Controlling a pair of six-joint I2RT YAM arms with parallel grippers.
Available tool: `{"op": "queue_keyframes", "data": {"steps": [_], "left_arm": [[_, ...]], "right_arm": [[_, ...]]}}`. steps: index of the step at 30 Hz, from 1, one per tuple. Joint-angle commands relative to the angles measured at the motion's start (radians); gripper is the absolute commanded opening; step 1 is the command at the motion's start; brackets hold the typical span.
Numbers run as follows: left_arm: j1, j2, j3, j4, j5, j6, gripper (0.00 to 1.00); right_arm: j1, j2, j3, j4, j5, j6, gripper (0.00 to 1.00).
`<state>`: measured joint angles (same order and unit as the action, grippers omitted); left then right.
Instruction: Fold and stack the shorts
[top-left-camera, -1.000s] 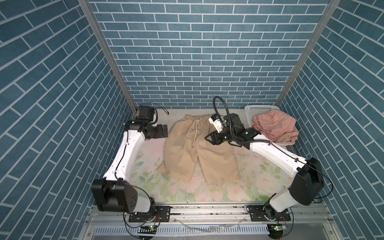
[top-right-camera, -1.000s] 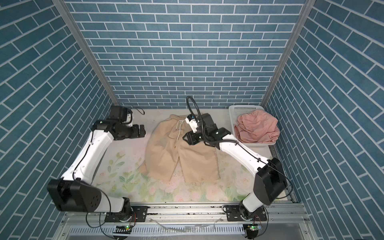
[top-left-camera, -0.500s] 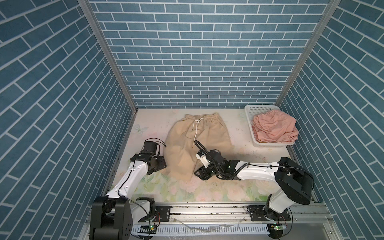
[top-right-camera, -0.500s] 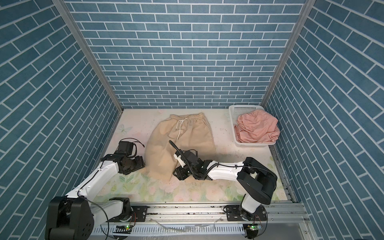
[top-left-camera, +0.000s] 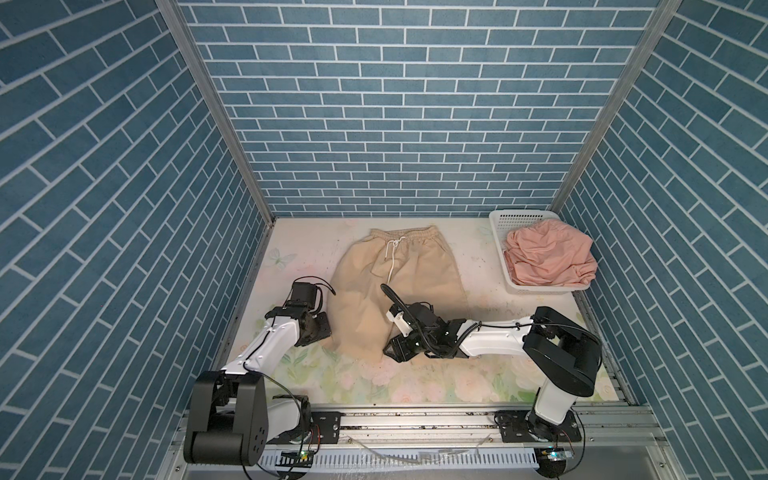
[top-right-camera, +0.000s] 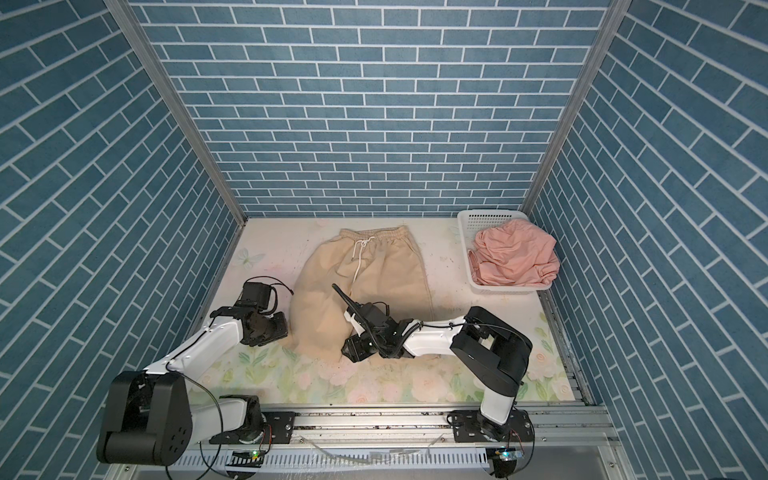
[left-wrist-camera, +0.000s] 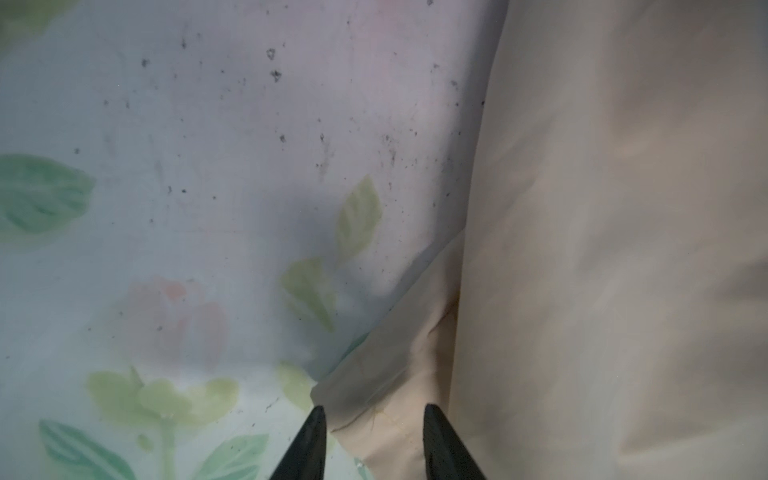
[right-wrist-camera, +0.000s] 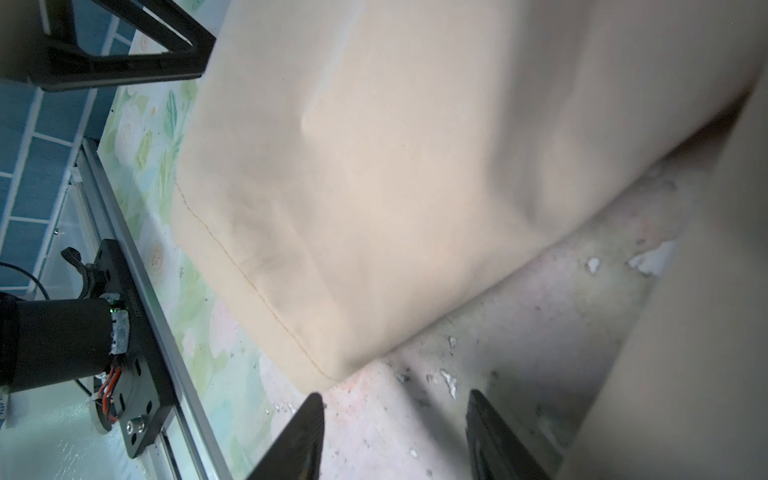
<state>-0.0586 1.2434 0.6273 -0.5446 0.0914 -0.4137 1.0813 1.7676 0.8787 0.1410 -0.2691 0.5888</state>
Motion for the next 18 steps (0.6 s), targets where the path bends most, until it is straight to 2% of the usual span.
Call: {"op": "queue_keyframes", "data": {"steps": [1,3,5,7,10,12,13,15,16,18], "left_arm": [[0.005,0.023,0.029,-0.003,-0.005,0.017,0.45],[0.005,0.044,0.037,-0.027,-0.055,0.013,0.54],[0.005,0.068,0.047,-0.021,-0.049,0.016,0.63],[0.005,0.103,0.055,-0.027,-0.051,0.01,0.63],[0.005,0.147,0.047,-0.016,-0.03,0.009,0.51],[0.005,0.159,0.022,0.007,0.008,0.002,0.33],[0.006,0.157,0.024,0.002,0.014,-0.002,0.23],[0.006,0.137,0.018,-0.01,0.042,-0.014,0.04],[0.006,0.12,0.01,-0.016,0.06,-0.023,0.0],[0.006,0.066,-0.026,-0.024,0.125,-0.045,0.0]], "right_arm": [[0.006,0.049,0.052,-0.021,-0.023,0.037,0.56],[0.005,0.073,0.078,-0.062,-0.013,0.038,0.56],[0.008,0.092,0.094,-0.082,-0.003,0.039,0.56],[0.01,0.111,0.103,-0.085,0.005,0.051,0.56],[0.013,0.151,0.142,-0.122,0.013,0.05,0.55],[0.017,0.168,0.163,-0.144,0.017,0.049,0.49],[0.016,0.171,0.171,-0.155,0.022,0.046,0.45],[0.016,0.163,0.179,-0.184,0.037,0.042,0.29],[0.014,0.156,0.186,-0.206,0.039,0.038,0.21],[0.014,0.126,0.213,-0.292,0.055,0.014,0.09]]}}
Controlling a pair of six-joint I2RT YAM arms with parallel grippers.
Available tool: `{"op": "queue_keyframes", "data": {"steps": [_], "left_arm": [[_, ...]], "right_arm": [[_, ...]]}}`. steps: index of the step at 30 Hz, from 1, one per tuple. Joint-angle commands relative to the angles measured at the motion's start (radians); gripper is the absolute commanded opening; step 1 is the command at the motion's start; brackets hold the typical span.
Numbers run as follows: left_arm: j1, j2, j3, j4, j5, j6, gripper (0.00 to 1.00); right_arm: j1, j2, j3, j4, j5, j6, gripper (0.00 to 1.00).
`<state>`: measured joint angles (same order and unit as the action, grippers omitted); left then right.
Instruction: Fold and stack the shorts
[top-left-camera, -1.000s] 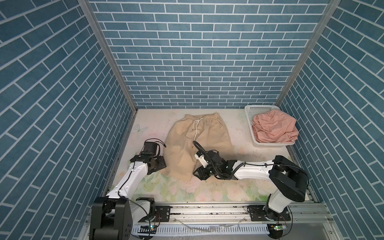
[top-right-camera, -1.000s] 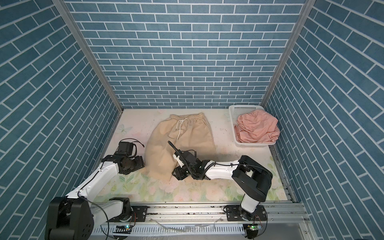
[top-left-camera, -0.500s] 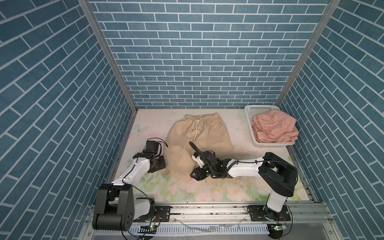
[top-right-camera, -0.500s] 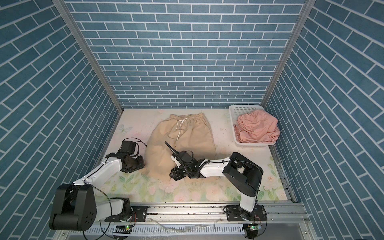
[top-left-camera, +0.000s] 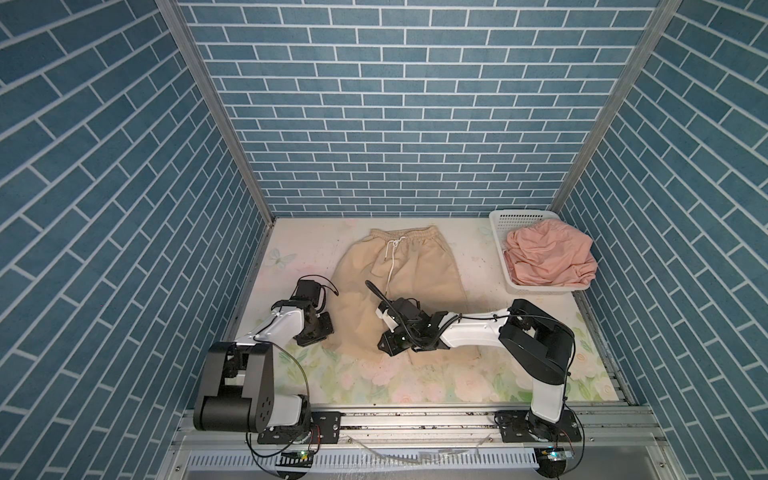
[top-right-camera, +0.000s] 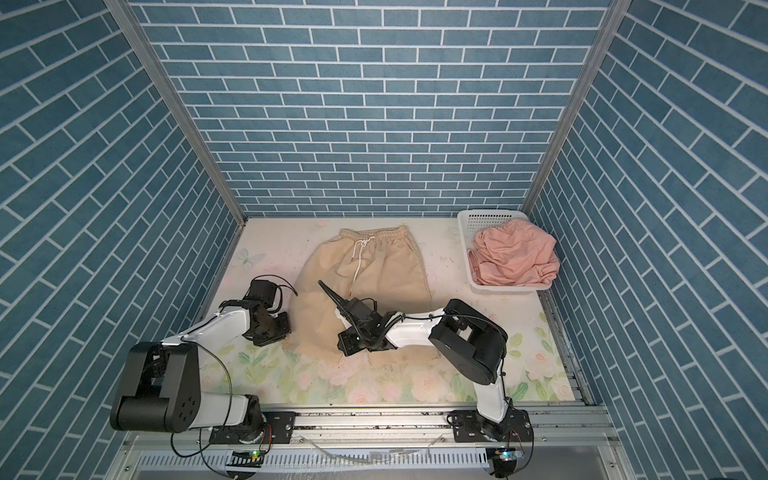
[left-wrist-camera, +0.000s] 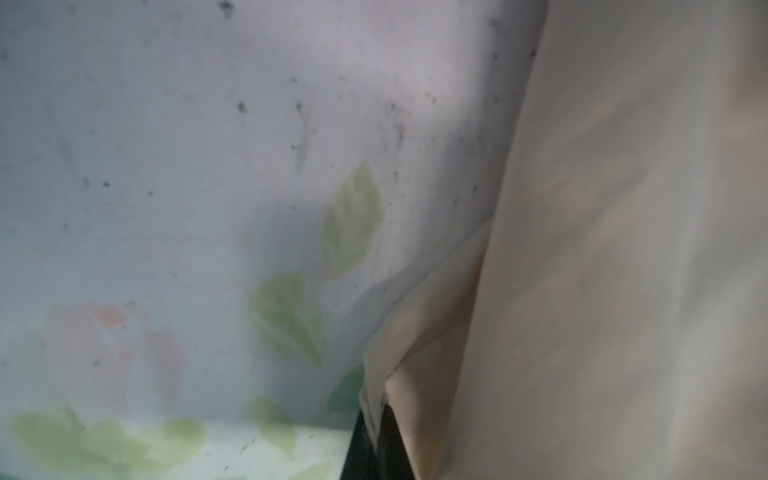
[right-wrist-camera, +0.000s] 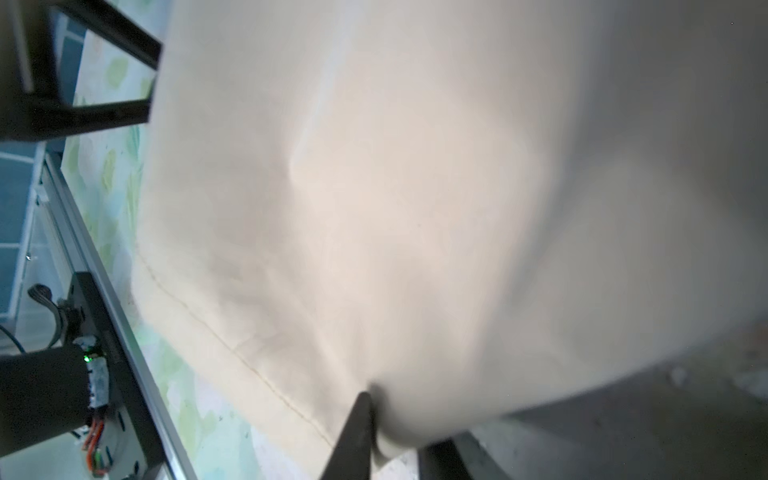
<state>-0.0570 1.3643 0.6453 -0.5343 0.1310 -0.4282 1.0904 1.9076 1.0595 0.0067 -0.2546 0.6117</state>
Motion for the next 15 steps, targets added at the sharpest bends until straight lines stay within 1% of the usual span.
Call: {"op": "queue_keyframes", "data": {"steps": [1,3,5,6,7,10,12,13,14,15], "left_arm": [[0.001,-0.085,-0.065,-0.033,0.099,-0.056,0.0],[-0.005,-0.165,-0.134,0.004,0.185,-0.127,0.0],[-0.026,-0.248,-0.188,0.007,0.226,-0.199,0.0],[-0.047,-0.299,-0.207,-0.023,0.218,-0.227,0.0],[-0.073,-0.357,-0.214,-0.059,0.186,-0.257,0.0],[-0.183,-0.516,-0.225,-0.169,0.061,-0.364,0.0],[-0.215,-0.601,-0.22,-0.228,0.014,-0.416,0.02],[-0.216,-0.63,-0.212,-0.25,0.006,-0.433,0.06],[-0.218,-0.652,-0.203,-0.259,0.007,-0.445,0.18],[-0.218,-0.664,-0.181,-0.274,0.003,-0.445,0.28]], "right_arm": [[0.005,-0.032,0.037,-0.188,0.047,-0.014,0.02],[-0.003,-0.076,0.031,-0.245,0.061,-0.015,0.0],[-0.017,-0.11,0.024,-0.304,0.063,-0.015,0.0],[-0.028,-0.124,0.023,-0.344,0.061,-0.02,0.0],[-0.037,-0.136,0.025,-0.376,0.064,-0.025,0.0],[-0.054,-0.17,0.026,-0.459,0.079,-0.044,0.0],[-0.059,-0.186,0.024,-0.491,0.08,-0.053,0.0],[-0.06,-0.193,0.025,-0.5,0.075,-0.057,0.0],[-0.061,-0.202,0.023,-0.51,0.076,-0.058,0.0],[-0.063,-0.214,0.019,-0.521,0.077,-0.061,0.03]]}}
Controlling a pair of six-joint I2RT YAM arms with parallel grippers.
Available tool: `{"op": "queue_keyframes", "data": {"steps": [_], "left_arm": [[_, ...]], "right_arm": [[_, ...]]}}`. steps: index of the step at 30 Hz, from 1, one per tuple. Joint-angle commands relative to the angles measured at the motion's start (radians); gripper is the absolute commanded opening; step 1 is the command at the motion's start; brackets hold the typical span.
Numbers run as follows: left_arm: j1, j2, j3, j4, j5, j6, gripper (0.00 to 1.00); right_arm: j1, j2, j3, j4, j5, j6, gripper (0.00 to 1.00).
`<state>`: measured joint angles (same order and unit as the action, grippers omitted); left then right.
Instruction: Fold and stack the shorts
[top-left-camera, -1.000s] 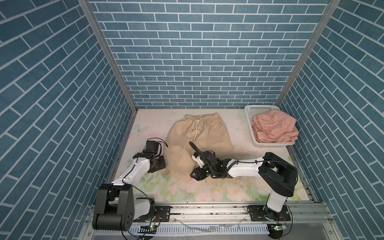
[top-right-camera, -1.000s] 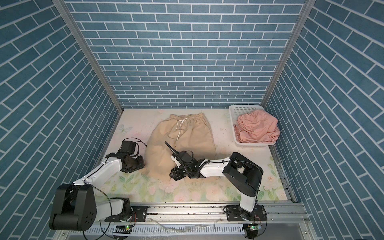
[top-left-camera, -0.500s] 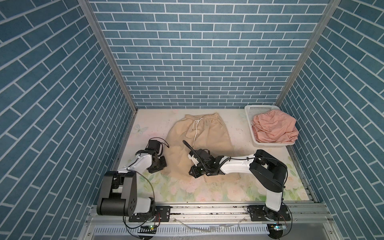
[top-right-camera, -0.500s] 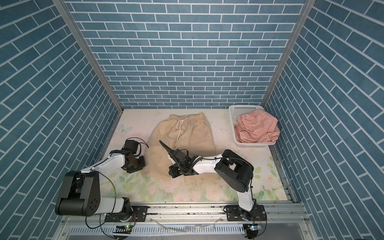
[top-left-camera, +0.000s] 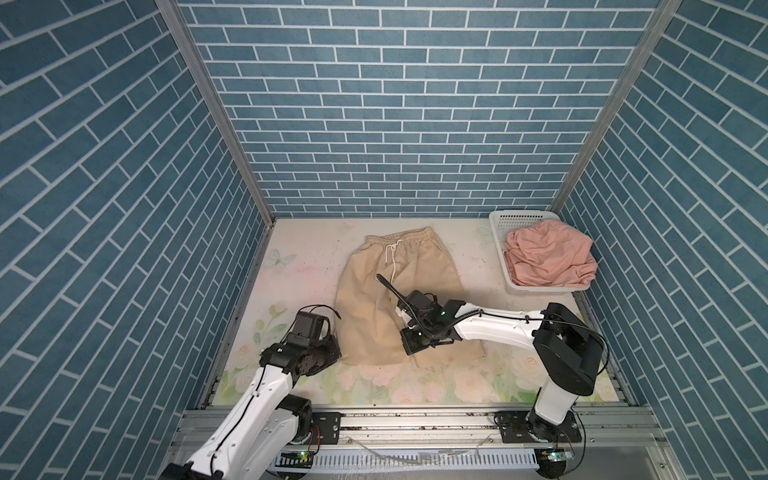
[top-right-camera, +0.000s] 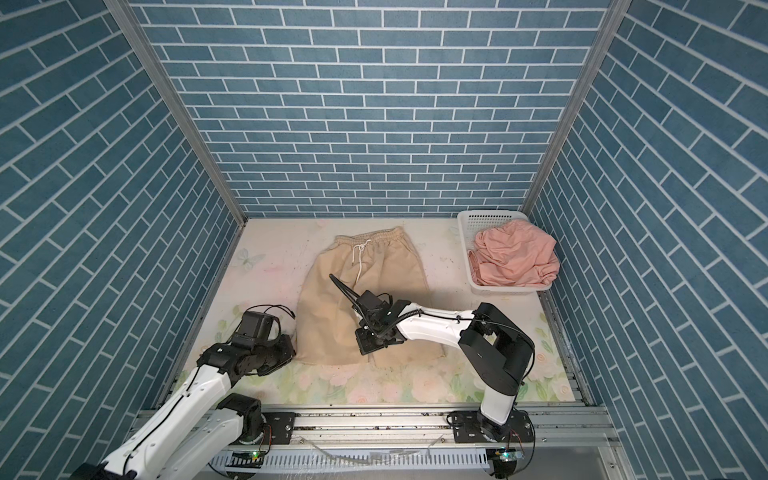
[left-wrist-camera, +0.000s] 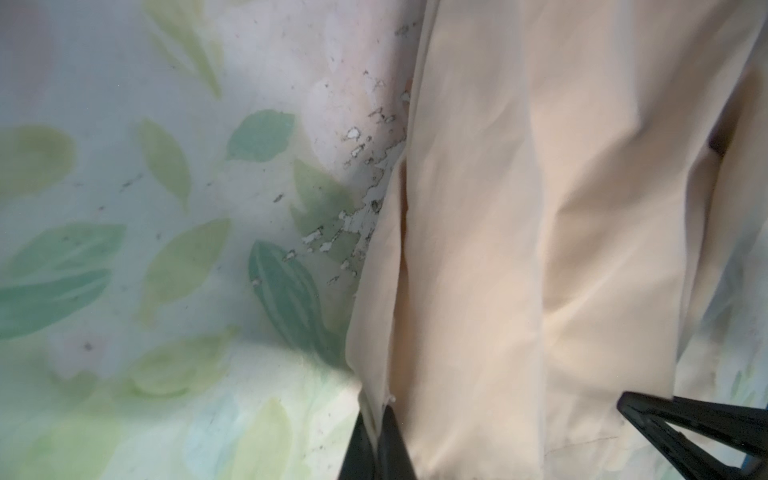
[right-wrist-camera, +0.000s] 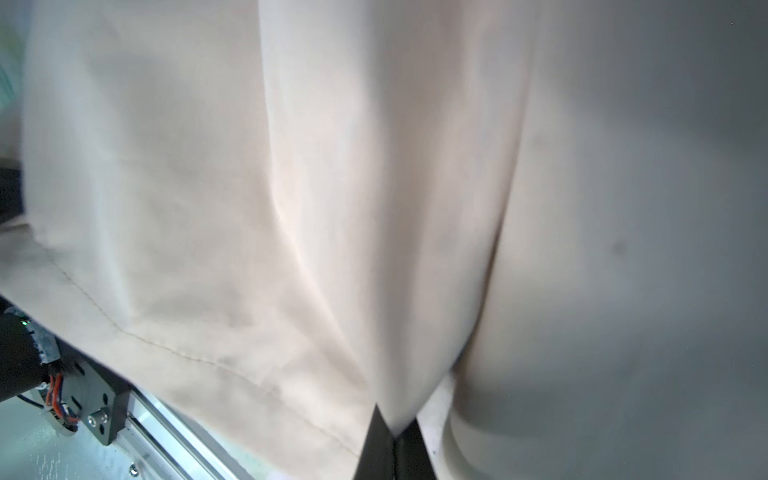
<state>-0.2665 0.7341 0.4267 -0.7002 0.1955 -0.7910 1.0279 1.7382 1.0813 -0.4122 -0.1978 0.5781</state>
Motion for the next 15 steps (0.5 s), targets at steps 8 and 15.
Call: {"op": "queue_keyframes", "data": {"steps": [8,15], "left_arm": [[-0.007,0.23,0.571,-0.286,-0.233,0.167,0.75],[0.0,0.723,1.0,-0.023,-0.278,0.623,1.0]], "right_arm": [[-0.001,-0.205,-0.007,-0.176,0.024,-0.008,0.44],[0.007,-0.118,0.034,-0.199,0.104,0.061,0.57]]}}
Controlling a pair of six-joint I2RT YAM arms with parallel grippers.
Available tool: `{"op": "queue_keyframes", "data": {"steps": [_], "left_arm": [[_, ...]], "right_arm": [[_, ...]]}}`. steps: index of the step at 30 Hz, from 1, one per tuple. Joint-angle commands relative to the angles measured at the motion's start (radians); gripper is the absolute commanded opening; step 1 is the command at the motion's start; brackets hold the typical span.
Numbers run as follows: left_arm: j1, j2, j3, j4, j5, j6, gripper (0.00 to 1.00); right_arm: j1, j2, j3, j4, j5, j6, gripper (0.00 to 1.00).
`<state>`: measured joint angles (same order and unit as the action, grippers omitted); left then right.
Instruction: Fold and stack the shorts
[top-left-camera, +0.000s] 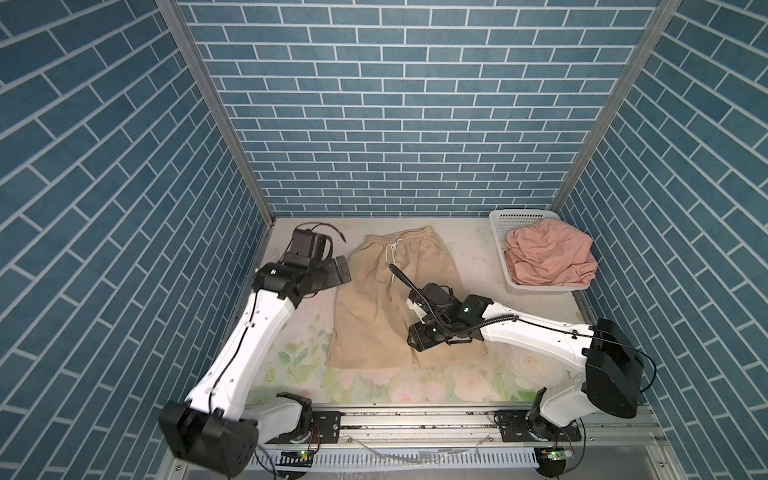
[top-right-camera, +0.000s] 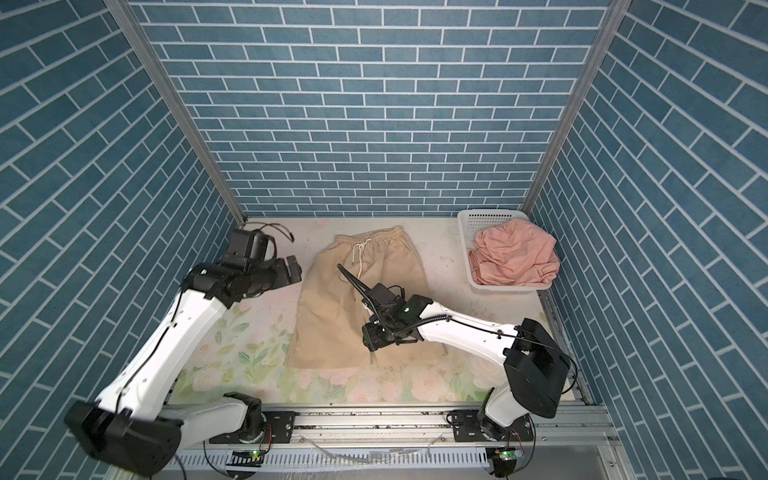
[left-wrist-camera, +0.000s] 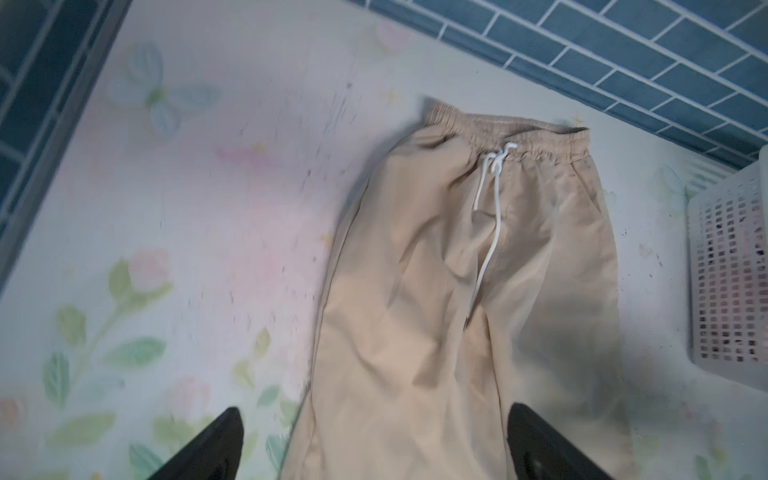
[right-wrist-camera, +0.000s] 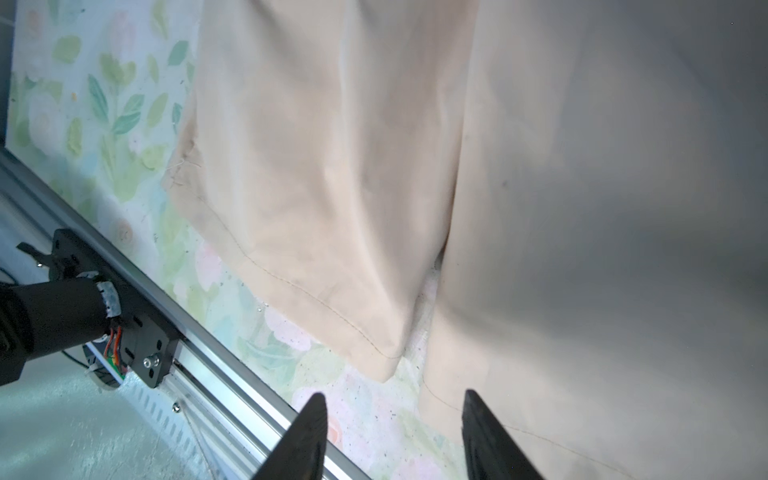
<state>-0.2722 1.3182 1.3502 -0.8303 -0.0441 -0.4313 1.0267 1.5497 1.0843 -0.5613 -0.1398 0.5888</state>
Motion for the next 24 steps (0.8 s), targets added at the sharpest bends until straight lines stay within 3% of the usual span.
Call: {"op": "queue_keyframes", "data": {"steps": [1,5,9,14,19,24], "left_arm": [[0.011,0.194,0.12,0.141,-0.037,0.307,1.0],[0.058,0.431,0.313,0.229,0.044,0.406,1.0],[0.116,0.637,0.505,0.229,0.17,0.408,1.0],[0.128,0.79,0.61,0.221,0.254,0.442,1.0],[0.128,0.886,0.647,0.206,0.311,0.452,1.0],[0.125,0.969,0.681,0.194,0.378,0.468,1.0]], "right_arm": [[0.016,0.101,0.051,-0.057,0.065,0.051,0.58],[0.039,0.188,0.103,-0.051,0.11,0.082,0.61],[0.051,0.274,0.15,-0.05,0.135,0.101,0.62],[0.07,0.343,0.186,-0.157,0.205,0.128,0.6],[0.071,0.275,0.054,-0.095,0.199,0.19,0.45],[0.067,0.194,-0.051,-0.041,0.184,0.208,0.24]]}}
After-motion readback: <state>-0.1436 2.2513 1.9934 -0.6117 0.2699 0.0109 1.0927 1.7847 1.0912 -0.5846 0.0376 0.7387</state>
